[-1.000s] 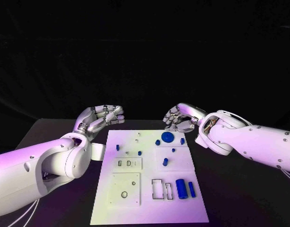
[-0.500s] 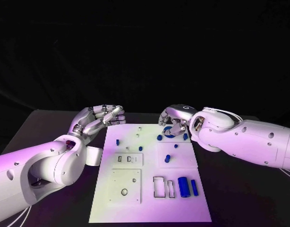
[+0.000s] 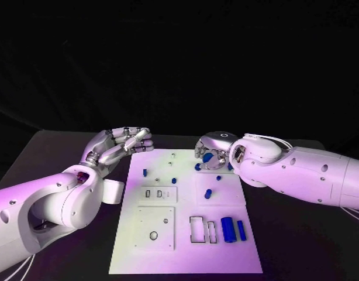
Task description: Assemble the parts on the task board
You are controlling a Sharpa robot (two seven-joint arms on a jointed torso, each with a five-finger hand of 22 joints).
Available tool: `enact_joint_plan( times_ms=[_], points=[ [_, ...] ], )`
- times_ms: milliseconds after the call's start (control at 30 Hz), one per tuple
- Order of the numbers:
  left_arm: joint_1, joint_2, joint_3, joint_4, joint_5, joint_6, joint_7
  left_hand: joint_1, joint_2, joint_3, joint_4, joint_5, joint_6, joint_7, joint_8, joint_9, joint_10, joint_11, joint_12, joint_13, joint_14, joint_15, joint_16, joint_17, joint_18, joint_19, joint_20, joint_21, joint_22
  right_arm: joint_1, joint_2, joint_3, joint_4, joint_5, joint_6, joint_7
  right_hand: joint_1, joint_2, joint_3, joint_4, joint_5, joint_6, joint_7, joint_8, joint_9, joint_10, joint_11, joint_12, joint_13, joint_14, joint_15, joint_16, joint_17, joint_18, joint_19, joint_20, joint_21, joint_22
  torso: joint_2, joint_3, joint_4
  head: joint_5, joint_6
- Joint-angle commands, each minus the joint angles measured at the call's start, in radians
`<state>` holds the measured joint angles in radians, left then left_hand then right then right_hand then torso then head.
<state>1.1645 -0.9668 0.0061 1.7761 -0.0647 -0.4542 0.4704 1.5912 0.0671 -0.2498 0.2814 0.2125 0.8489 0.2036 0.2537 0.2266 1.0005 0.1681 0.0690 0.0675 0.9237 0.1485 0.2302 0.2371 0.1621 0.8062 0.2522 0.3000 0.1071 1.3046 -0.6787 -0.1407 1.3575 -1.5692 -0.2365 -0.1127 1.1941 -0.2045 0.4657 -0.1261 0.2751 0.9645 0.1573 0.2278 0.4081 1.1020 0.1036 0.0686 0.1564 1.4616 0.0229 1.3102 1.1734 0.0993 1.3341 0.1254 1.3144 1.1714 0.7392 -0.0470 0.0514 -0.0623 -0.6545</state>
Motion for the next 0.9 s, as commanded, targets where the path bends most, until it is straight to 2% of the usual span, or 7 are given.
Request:
enact_joint_plan(
  times_ms=[33, 300, 367, 400, 767, 900],
  points=[
    [0.004, -0.001, 0.001, 0.005, 0.006, 0.020, 0.004, -0.001, 0.005, -0.006, 0.002, -0.007, -0.007, 0.003, -0.004, 0.001, -0.005, -0.001, -0.006, -0.001, -0.007, -0.002, -0.006, 0.001, 0.019, 0.004, 0.002, -0.005, -0.001, -0.005, 0.004, 0.000, -0.002, -0.030, 0.047, -0.019, 0.005, -0.003, 0.003, 0.005, 0.003, 0.007, 0.002, -0.007, 0.002, 0.000, 0.000, 0.001, 0.001, 0.029, -0.001, 0.010, 0.009, -0.018, 0.010, 0.001, 0.011, 0.016, 0.006, -0.0032, 0.0045, -0.002, -0.001],
    [0.008, -0.004, 0.001, 0.006, 0.007, 0.020, 0.002, -0.001, 0.005, -0.007, 0.002, -0.009, -0.007, 0.003, -0.005, 0.001, -0.006, -0.001, -0.006, -0.001, -0.007, -0.002, -0.006, 0.001, 0.019, 0.004, 0.002, -0.005, -0.001, -0.010, 0.011, 0.000, -0.005, -0.031, 0.029, -0.021, 0.004, 0.003, 0.014, 0.010, 0.003, 0.013, 0.003, -0.007, 0.008, 0.012, -0.001, 0.004, 0.004, 0.037, -0.002, 0.031, 0.028, -0.026, 0.031, 0.001, 0.041, 0.059, 0.014, -0.0069, 0.0113, -0.004, 0.001],
    [0.009, -0.004, 0.001, 0.006, 0.008, 0.020, 0.001, -0.001, 0.005, -0.007, 0.002, -0.009, -0.007, 0.003, -0.005, 0.001, -0.006, -0.001, -0.006, -0.001, -0.007, -0.002, -0.006, 0.001, 0.019, 0.004, 0.002, -0.005, -0.001, -0.010, 0.013, 0.000, -0.007, -0.031, 0.025, -0.024, 0.007, 0.007, 0.038, 0.012, -0.046, 0.015, 0.001, -0.009, 0.012, 0.022, -0.003, 0.004, 0.005, 0.038, -0.002, 0.039, 0.032, -0.028, 0.035, 0.000, 0.052, 0.074, 0.015, -0.0073, 0.0138, -0.006, 0.001],
    [0.009, -0.005, 0.001, 0.006, 0.008, 0.020, 0.000, -0.001, 0.005, -0.007, 0.002, -0.009, -0.007, 0.003, -0.005, 0.001, -0.006, -0.001, -0.006, -0.001, -0.007, -0.002, -0.006, 0.001, 0.019, 0.004, 0.002, -0.005, -0.001, -0.010, 0.013, 0.000, -0.008, -0.030, 0.023, -0.025, 0.007, 0.009, 0.047, 0.014, -0.052, 0.018, -0.001, -0.009, 0.014, 0.028, -0.004, 0.005, 0.005, 0.039, -0.003, 0.042, 0.035, -0.030, 0.041, 0.000, 0.060, 0.087, 0.016, -0.0073, 0.0147, -0.007, 0.001],
    [0.012, -0.007, 0.001, 0.006, 0.008, 0.022, -0.006, -0.001, 0.007, -0.009, 0.001, -0.009, -0.007, 0.003, -0.005, 0.002, -0.007, -0.001, -0.006, -0.001, -0.007, -0.002, -0.008, 0.002, 0.019, 0.005, 0.002, -0.006, -0.002, -0.012, 0.014, 0.000, -0.010, -0.029, 0.037, -0.034, 0.003, 0.015, 0.131, 0.030, -0.072, 0.051, -0.016, 0.007, 0.037, 0.080, -0.018, 0.009, 0.012, 0.043, -0.014, 0.067, 0.053, -0.039, 0.067, -0.008, 0.096, 0.143, 0.023, -0.0110, 0.0181, -0.011, 0.001],
    [0.013, -0.008, 0.001, 0.005, 0.008, 0.023, -0.009, -0.001, 0.008, -0.009, 0.001, -0.010, -0.008, 0.004, -0.006, 0.002, -0.009, 0.000, -0.006, -0.001, -0.008, -0.002, -0.008, 0.002, 0.019, 0.005, 0.002, -0.006, -0.002, -0.012, 0.014, 0.000, -0.011, -0.029, 0.040, -0.040, 0.012, 0.022, 0.171, 0.032, -0.102, 0.064, -0.022, 0.018, 0.052, 0.103, -0.025, 0.009, 0.018, 0.044, -0.021, 0.074, 0.056, -0.044, 0.080, -0.013, 0.113, 0.170, 0.025, -0.0125, 0.0203, -0.011, 0.001]
  ],
)
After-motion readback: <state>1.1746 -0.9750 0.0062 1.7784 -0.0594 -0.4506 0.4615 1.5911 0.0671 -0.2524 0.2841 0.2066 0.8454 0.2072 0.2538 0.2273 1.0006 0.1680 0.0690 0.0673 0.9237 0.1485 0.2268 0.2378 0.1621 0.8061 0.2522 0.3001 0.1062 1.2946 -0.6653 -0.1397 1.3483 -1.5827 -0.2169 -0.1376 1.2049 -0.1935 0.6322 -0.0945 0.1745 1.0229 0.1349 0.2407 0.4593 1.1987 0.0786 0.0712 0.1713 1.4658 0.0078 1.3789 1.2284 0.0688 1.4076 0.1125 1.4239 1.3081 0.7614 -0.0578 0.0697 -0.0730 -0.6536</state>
